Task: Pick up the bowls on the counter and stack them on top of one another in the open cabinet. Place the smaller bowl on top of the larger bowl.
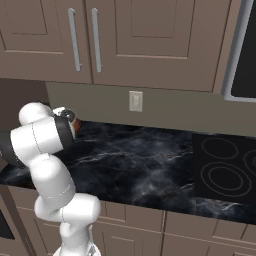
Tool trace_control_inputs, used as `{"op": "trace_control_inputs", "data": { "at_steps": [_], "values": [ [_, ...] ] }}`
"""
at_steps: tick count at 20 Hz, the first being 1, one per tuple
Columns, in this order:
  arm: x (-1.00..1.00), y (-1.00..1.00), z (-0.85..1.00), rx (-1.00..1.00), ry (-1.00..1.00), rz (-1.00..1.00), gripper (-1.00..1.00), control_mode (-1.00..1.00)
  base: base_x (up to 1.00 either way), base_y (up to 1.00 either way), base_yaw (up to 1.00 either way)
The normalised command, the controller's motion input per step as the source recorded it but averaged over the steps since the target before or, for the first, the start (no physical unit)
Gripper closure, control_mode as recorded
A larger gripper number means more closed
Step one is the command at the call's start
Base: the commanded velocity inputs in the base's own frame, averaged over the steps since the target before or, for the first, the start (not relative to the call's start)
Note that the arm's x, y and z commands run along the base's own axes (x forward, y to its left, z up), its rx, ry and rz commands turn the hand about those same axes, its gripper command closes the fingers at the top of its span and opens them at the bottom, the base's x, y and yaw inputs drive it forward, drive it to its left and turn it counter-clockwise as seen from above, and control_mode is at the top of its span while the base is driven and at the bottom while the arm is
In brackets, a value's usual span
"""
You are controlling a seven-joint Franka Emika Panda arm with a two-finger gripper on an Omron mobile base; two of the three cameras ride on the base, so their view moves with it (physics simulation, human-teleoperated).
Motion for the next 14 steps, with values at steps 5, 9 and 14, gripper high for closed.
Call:
{"op": "trace_control_inputs", "data": {
  "at_steps": [5,9,14],
  "values": [
    [0.17,0.0,-0.11,-0.03,-0.05,0.0,1.0,-1.0,0.0,0.0,0.0],
    [0.06,0.0,-0.05,-0.01,-0.02,0.0,1.0,-1.0,0.0,0.0,0.0],
    [0.0,0.0,0.0,0.0,0.0,0.0,-1.0,-1.0,0.0,0.0,0.0]
  ]
}}
